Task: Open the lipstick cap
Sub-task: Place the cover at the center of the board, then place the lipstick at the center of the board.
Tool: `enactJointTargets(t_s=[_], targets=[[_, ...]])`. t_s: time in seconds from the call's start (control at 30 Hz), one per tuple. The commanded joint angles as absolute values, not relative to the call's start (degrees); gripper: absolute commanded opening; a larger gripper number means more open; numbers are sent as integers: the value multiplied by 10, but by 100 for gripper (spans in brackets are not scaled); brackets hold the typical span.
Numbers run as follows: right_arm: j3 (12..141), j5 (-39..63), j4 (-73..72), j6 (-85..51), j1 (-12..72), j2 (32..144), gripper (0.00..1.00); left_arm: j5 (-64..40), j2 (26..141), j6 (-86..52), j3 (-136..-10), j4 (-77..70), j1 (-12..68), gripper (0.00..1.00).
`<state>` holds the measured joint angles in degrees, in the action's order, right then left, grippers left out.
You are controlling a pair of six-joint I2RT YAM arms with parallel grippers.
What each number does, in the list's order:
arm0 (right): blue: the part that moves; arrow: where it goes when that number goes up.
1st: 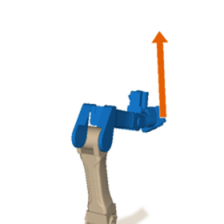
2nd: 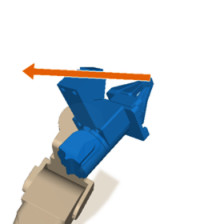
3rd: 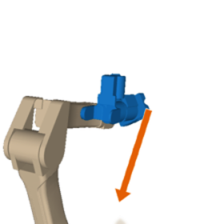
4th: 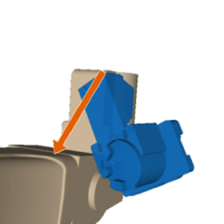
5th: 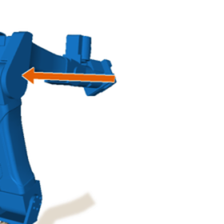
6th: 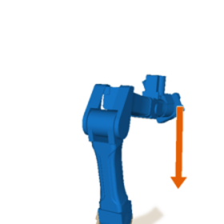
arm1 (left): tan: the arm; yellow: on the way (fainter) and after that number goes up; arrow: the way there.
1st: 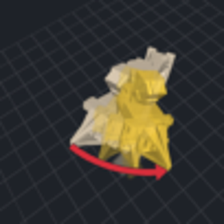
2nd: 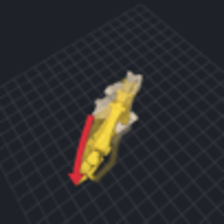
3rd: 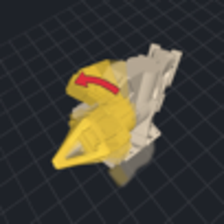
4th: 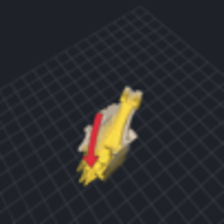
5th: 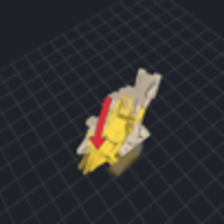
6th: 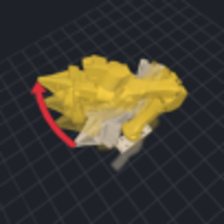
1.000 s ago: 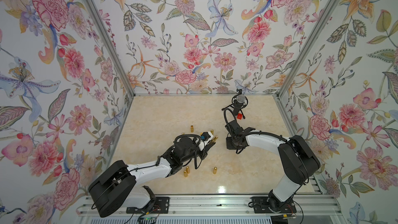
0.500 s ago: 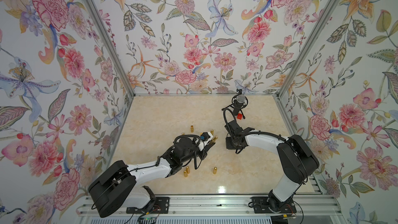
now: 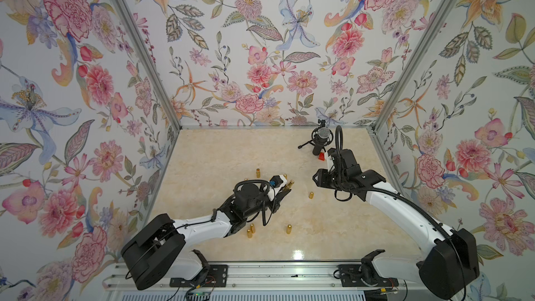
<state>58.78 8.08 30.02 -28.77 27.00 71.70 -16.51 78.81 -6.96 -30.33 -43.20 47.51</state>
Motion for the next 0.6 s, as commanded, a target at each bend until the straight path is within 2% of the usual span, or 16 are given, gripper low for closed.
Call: enactJointTargets(t_s=[0.0,0.23,0.37,0.57], targets=[[620,207,323,-297,283,703,47,-186,804,-94,-326,-481,467,19],[663,258,282,-338,339,720,50,-203,823,-97,-346,-475,468,19],[666,249,262,-349,357,731,50,-196,818,-95,-347,-472,468,19],[674,228,251,-350,368,754,41,-196,816,-90,-352,-464,468,18]])
